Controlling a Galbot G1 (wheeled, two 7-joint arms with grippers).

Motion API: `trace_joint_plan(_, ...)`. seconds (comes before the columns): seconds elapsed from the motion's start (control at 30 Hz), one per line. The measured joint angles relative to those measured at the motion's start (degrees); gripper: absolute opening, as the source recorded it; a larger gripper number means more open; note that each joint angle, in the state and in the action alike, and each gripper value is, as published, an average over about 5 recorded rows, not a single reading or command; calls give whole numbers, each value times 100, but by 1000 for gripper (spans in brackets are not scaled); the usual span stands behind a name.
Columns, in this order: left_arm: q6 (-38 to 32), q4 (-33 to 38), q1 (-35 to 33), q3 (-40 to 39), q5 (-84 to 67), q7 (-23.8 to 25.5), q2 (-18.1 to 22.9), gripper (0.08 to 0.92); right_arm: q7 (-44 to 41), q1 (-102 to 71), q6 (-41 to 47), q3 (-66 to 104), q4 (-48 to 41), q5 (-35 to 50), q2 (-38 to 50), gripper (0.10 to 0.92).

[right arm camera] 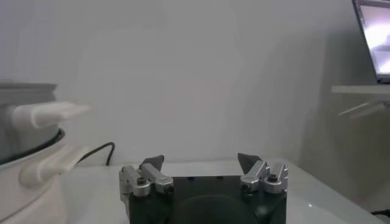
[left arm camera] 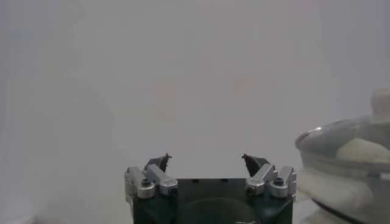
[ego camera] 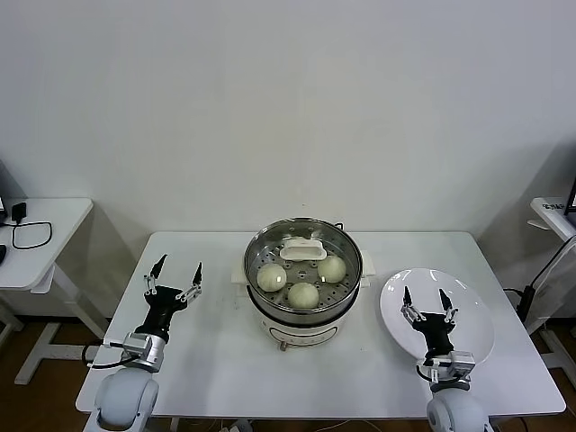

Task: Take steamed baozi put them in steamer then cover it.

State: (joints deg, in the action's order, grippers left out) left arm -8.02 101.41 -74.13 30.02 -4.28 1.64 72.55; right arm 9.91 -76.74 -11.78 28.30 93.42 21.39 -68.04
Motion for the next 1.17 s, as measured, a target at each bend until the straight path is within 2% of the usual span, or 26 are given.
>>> trace_joint_plan(1.17,-285,-28,-319,45,27,13,4,823,-137,-313,-7,65,299,-145,-184,823)
